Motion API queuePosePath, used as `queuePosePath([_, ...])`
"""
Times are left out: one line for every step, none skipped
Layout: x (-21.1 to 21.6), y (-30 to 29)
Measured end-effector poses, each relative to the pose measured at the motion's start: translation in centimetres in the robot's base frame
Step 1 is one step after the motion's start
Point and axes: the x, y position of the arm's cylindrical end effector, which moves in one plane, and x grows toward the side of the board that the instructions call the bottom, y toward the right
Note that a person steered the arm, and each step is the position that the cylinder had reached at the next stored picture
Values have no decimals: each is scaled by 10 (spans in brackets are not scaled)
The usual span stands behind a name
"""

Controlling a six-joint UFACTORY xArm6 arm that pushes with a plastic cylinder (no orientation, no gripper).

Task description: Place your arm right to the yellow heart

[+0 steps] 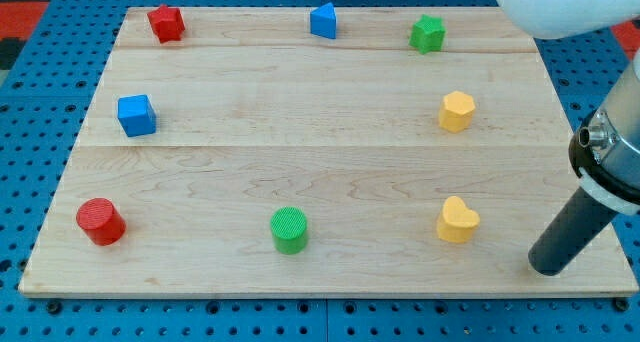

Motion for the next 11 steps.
queuePosePath([1,0])
queuePosePath([7,-1])
queuePosePath([9,-1])
queuePosePath([10,-1])
queuePosePath([10,-1])
queuePosePath([7,-1])
queuePosePath([6,-1])
queuePosePath([6,-1])
queuePosePath([-7,-1])
queuePosePath([-22,0])
queuePosePath([-23,0])
